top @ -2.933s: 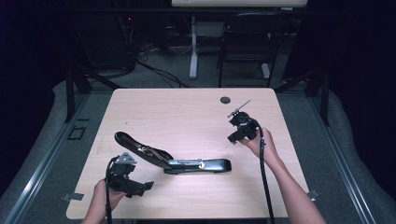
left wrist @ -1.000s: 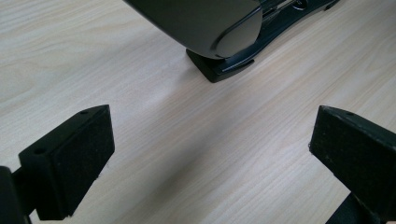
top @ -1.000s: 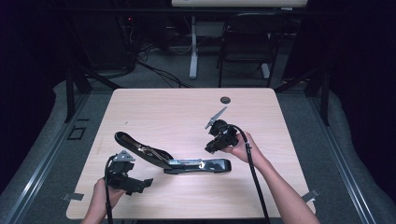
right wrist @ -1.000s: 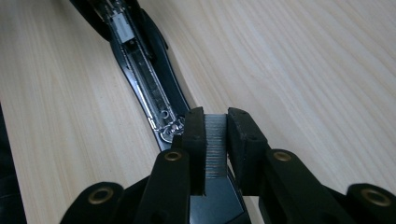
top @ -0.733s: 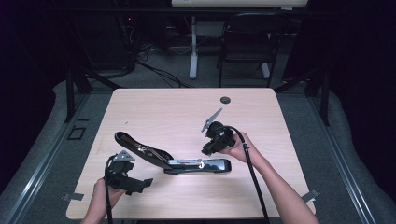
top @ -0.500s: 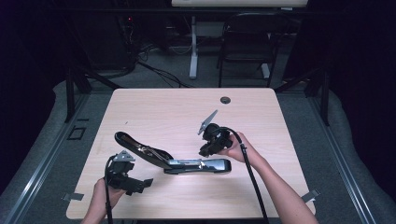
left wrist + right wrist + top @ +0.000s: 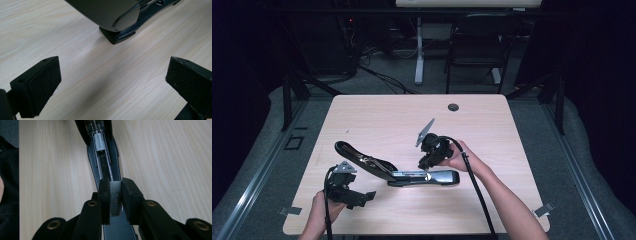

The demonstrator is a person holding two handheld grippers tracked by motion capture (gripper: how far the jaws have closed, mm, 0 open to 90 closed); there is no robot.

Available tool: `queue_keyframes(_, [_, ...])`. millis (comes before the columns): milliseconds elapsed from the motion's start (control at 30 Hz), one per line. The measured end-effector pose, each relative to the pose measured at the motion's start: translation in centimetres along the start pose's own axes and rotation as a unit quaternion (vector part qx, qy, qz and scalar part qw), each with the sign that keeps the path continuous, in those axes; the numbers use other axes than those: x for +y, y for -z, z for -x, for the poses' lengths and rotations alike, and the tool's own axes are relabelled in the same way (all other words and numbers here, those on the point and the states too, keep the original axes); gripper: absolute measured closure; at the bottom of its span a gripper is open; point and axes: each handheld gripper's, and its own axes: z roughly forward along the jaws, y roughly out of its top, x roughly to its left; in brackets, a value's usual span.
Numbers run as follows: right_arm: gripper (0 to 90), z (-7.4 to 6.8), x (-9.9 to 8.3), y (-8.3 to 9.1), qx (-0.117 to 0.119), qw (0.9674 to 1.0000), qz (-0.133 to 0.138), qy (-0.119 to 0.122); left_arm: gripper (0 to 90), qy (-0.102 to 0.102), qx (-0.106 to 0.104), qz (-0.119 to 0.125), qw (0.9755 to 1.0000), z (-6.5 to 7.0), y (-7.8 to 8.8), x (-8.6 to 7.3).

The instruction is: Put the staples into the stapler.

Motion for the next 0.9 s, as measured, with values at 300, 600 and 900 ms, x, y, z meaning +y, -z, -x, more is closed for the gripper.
queue_keyframes(300, [77.9,-0.1,0.3,-0.6,0.01,0.9997,-0.011,0.021,0.2,0.0,-0.002,0.001,1.0,0.1,-0.1,0.1])
queue_keyframes(600, [77.9,0.1,0.2,-1.0,0.016,0.9993,-0.017,0.028,0.2,0.001,-0.004,0.0,1.0,0.2,-0.2,0.2])
queue_keyframes(900, [77.9,0.0,0.4,-1.6,0.015,0.9986,-0.029,0.041,0.2,0.002,-0.003,0.001,1.0,0.1,-0.1,0.1])
